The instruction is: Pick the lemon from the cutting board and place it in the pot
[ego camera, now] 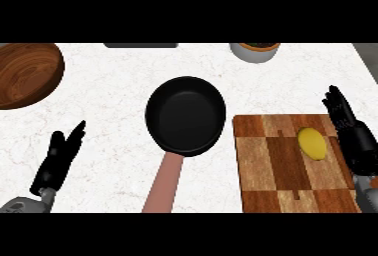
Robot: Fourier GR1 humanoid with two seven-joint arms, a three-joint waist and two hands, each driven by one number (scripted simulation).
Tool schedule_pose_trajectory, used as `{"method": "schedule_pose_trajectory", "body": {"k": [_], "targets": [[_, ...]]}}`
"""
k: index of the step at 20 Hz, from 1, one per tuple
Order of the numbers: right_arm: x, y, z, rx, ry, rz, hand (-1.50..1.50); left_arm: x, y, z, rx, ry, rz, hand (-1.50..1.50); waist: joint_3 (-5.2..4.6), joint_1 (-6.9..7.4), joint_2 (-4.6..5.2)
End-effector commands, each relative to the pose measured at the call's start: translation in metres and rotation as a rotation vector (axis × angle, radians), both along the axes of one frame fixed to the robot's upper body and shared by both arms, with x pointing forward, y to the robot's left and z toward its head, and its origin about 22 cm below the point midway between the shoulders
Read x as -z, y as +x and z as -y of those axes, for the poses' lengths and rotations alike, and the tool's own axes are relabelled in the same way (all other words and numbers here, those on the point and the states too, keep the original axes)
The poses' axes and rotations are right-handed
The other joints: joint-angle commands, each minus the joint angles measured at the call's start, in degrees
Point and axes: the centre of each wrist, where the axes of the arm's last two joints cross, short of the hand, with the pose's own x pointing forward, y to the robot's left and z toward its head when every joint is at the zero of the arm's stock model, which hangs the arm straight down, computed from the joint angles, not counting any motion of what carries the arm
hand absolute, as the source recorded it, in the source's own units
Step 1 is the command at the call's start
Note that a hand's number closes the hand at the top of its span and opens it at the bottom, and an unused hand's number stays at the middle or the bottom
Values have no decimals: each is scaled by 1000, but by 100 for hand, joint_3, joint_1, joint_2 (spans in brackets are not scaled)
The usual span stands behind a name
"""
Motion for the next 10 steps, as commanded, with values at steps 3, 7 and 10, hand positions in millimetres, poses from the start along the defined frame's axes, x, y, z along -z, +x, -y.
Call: {"method": "schedule_pose_trajectory", "body": {"k": [3,7,10], "targets": [[-6,-3,-2,-130,-24,-147,150,-16,12,14,112,-112,89,0,-60,-49,6],[-42,-2,65,44,-621,-82,150,-9,8,51,194,-192,104,0,-210,-224,-40],[-3,-2,3,269,-249,260,-150,-2,0,72,228,-260,127,0,-44,-212,-39]]}}
